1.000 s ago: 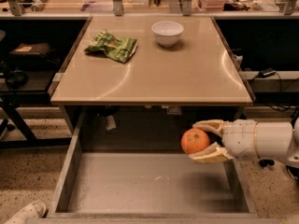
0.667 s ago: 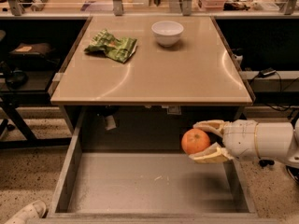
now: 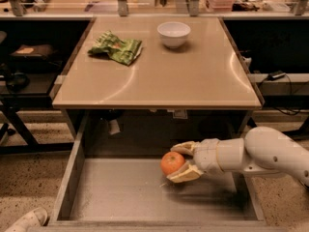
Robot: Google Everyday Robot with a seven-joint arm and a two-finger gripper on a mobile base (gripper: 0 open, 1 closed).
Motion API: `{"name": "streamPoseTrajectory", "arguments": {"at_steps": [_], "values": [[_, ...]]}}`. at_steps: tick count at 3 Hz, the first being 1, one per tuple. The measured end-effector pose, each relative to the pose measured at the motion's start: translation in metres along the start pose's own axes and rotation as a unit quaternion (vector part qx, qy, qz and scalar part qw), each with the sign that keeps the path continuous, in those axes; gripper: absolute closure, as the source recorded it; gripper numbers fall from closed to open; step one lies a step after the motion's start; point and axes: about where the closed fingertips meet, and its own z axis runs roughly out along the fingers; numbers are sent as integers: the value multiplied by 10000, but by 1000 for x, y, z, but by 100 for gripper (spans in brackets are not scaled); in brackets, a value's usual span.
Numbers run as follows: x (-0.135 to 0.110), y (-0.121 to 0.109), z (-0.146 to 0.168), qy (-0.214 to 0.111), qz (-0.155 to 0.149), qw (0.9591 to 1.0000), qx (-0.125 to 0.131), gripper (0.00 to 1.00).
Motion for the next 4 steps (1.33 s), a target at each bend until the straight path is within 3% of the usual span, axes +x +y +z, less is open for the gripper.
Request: {"name": "streamPoseTrajectory", "arguments": {"at_steps": [1,2,4], "values": [[11,1,35,67,65,9998,-150,100],[10,1,38,61,53,9998,-166,87],[10,1,38,61,53,9998,-167,44]]}}
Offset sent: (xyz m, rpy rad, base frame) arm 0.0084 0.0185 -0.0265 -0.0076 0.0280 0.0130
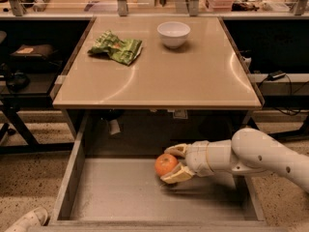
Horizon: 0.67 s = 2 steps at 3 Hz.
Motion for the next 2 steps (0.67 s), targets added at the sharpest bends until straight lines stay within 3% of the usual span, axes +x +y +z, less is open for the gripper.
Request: {"name": "streamPoseTrajectory", "arguments": {"at_steps": [2], "values": [[0,0,0,0,0,10000,-1,0]]}}
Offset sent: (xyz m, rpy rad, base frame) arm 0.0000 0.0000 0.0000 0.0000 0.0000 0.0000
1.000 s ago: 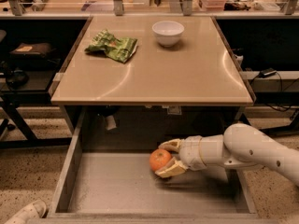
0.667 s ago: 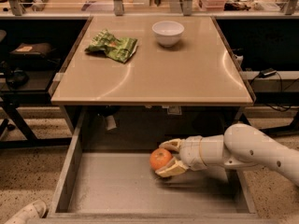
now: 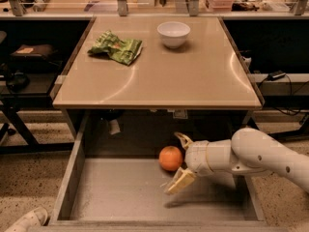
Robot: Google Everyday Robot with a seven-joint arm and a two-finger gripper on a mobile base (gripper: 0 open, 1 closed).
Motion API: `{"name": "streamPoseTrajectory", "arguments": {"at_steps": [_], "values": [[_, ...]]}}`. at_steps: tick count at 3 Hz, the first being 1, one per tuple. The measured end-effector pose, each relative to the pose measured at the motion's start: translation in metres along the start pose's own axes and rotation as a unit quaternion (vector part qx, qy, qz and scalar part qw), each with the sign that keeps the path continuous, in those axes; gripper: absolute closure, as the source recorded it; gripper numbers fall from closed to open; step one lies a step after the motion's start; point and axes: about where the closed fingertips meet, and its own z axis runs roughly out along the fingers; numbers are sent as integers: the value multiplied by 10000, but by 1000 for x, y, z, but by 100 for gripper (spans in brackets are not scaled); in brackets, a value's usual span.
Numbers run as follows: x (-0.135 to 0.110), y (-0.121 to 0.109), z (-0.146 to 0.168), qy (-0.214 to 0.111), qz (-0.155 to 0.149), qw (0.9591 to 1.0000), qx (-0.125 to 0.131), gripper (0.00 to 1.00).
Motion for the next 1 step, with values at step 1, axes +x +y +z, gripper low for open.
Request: {"name": "streamPoseTrajectory", "arguments": {"at_steps": [1], "values": [[0,0,0,0,0,10000,0,0]]}}
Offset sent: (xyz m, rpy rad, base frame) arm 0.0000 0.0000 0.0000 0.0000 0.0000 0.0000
